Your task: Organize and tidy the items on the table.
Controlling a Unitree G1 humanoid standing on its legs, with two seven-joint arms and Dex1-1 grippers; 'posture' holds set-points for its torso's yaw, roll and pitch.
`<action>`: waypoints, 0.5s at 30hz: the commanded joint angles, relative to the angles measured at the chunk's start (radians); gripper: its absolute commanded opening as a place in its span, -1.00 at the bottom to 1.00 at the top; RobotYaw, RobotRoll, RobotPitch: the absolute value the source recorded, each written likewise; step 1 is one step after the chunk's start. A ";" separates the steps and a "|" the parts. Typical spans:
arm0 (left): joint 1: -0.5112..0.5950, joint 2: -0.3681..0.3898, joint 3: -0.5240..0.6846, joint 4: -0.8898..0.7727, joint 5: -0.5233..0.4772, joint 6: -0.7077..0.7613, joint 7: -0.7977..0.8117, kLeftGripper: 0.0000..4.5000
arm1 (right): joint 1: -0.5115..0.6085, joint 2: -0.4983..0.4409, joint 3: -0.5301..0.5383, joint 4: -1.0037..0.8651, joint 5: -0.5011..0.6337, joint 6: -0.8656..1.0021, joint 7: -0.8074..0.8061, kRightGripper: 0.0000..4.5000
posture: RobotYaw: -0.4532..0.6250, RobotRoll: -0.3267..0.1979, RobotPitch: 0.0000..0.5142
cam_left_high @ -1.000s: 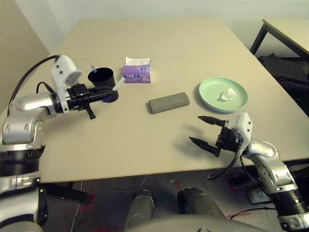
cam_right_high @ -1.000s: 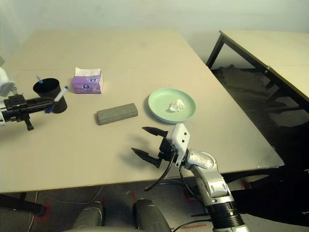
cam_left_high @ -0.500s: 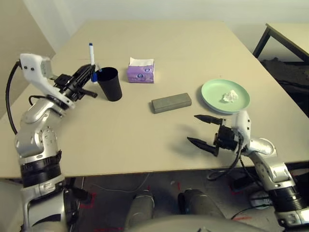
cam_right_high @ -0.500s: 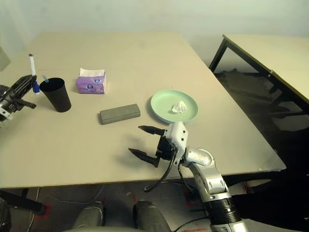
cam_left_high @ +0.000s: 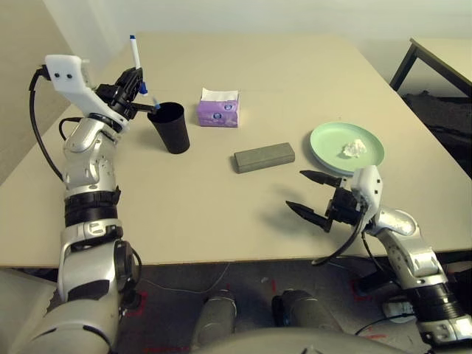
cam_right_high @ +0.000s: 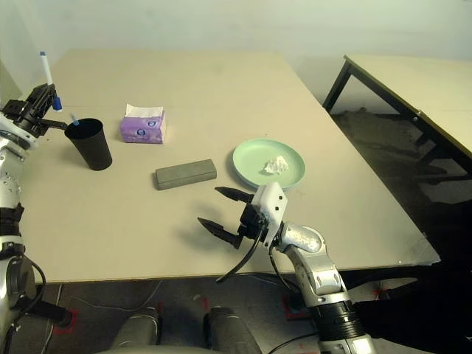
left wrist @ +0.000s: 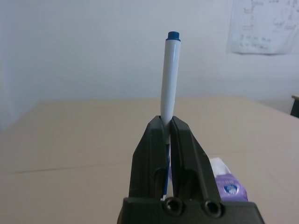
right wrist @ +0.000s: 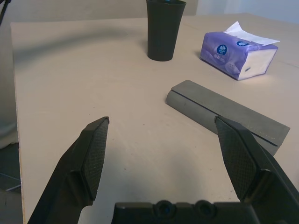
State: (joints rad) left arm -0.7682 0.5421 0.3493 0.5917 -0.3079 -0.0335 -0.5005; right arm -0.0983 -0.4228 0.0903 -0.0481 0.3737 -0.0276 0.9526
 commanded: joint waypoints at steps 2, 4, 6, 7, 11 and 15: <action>-0.032 -0.022 -0.026 0.118 0.028 -0.076 -0.007 -0.99 | 0.017 -0.012 -0.007 -0.010 -0.015 -0.004 -0.009 1.00 | -0.22 0.25 -0.75; -0.033 -0.030 -0.034 0.142 0.032 -0.095 -0.007 -0.99 | 0.021 -0.014 -0.008 -0.015 -0.015 -0.004 -0.012 1.00 | -0.23 0.25 -0.74; -0.009 -0.045 -0.039 0.143 0.032 -0.099 -0.009 -0.99 | 0.025 -0.015 -0.007 -0.018 -0.014 -0.004 -0.016 1.00 | -0.24 0.25 -0.73; 0.006 -0.051 -0.041 0.138 0.032 -0.099 -0.009 -0.99 | 0.027 -0.015 -0.007 -0.020 -0.014 -0.003 -0.018 1.00 | -0.24 0.25 -0.73; 0.050 -0.064 -0.044 0.106 0.031 -0.091 -0.001 -0.99 | 0.033 -0.018 -0.006 -0.026 -0.012 -0.002 -0.022 1.00 | -0.23 0.25 -0.71; 0.118 -0.072 -0.040 0.034 0.018 -0.059 0.015 -0.59 | 0.034 -0.018 -0.001 -0.026 -0.013 0.002 -0.022 1.00 | -0.22 0.25 -0.70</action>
State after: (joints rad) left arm -0.6683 0.4758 0.3096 0.6578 -0.2842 -0.1112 -0.4925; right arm -0.0674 -0.4353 0.0904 -0.0689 0.3729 -0.0273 0.9335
